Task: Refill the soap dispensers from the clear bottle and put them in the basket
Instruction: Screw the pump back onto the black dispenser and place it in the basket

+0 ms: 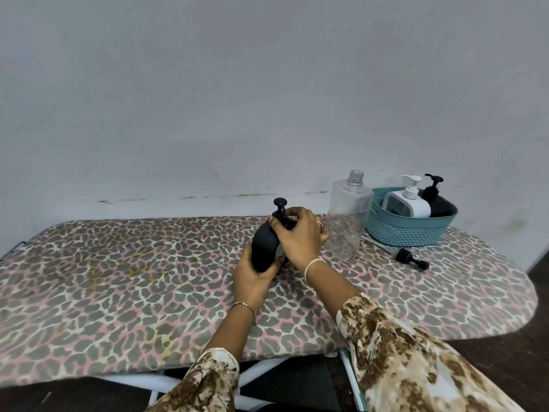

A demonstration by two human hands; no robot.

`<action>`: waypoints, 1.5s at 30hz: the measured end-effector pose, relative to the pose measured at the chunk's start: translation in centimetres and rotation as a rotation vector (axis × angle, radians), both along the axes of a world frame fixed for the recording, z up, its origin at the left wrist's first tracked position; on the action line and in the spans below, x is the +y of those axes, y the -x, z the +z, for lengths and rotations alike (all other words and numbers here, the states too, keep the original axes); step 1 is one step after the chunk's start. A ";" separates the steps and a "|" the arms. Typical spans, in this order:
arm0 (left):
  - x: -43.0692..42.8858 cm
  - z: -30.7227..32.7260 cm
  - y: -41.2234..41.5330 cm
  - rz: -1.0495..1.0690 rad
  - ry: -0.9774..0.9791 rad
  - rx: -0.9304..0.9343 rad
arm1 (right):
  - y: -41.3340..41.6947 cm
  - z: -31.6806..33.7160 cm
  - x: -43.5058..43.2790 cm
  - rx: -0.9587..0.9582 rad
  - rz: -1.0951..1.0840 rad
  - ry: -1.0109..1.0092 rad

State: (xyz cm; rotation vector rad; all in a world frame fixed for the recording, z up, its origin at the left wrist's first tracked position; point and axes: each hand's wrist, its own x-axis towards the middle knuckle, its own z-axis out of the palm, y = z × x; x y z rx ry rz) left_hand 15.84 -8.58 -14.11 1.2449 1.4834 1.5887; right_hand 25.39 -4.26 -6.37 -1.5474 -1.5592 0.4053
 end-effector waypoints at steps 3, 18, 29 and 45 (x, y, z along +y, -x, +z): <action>-0.2 0.3 -0.1 -0.001 0.003 -0.004 | 0.2 0.2 0.8 0.112 0.220 0.076; -0.2 0.3 -0.2 -0.008 0.029 -0.040 | -0.8 1.0 0.6 -0.120 0.041 -0.054; -0.5 0.8 -0.2 -0.004 0.046 -0.125 | -1.8 -1.0 0.9 -0.088 0.310 -0.028; -1.4 1.5 -0.4 0.033 -0.003 -0.010 | -0.8 1.2 -0.3 -0.285 -0.133 -0.108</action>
